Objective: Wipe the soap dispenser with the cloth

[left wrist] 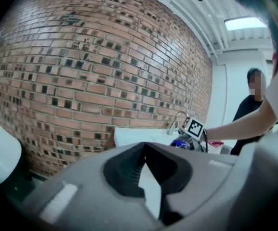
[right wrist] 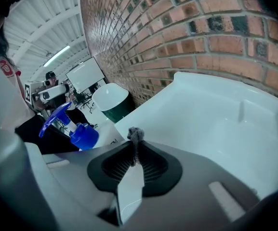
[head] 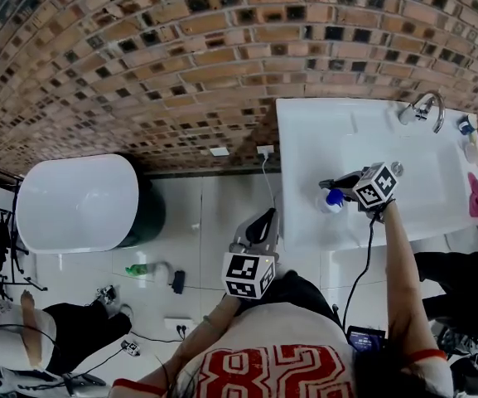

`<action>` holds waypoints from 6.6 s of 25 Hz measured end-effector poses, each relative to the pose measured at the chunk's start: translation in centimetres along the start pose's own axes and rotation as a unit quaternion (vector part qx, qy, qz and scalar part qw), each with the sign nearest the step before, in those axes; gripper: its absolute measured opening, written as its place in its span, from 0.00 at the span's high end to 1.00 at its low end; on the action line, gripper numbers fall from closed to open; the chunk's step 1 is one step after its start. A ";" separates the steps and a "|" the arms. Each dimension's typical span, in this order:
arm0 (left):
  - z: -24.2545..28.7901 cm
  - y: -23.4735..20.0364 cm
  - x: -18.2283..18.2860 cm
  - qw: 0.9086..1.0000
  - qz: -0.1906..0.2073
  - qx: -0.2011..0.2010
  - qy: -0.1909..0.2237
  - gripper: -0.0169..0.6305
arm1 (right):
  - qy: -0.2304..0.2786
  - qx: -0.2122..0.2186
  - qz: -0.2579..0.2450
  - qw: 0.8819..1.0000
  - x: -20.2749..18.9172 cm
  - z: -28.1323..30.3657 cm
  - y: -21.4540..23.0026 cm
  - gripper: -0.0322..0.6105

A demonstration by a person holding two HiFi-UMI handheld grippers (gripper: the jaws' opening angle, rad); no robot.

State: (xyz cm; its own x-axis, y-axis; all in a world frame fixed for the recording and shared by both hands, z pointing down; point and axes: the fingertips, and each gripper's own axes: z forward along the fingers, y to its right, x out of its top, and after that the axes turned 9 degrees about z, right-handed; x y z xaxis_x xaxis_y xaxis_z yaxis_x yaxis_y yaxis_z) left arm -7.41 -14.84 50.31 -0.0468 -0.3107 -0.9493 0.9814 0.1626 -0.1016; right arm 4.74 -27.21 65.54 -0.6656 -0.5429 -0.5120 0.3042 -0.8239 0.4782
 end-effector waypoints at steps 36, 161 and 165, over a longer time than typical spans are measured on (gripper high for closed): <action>0.1 0.0 0.0 1.000 -0.003 -0.001 -0.001 0.97 | -0.051 -0.018 -0.086 0.995 0.2 0.3 0.2 0.88; -4.5 4.1 -1.0 0.992 0.013 -0.126 0.006 0.97 | 0.287 -0.261 0.331 0.860 -7.8 -2.4 -10.7 0.88; -5.6 3.9 -1.7 0.991 0.007 -0.137 -0.001 0.97 | 0.314 -0.273 0.327 0.849 -7.4 -3.3 -13.4 0.88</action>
State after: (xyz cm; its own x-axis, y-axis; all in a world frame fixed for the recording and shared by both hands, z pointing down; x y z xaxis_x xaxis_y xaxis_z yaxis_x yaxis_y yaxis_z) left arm -4.57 -8.45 49.89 -0.0323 -0.3086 -0.9507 0.8945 0.4154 -0.1652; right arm 7.89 -12.70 60.56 0.2094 -0.7514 -0.6257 0.8529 -0.1726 0.4927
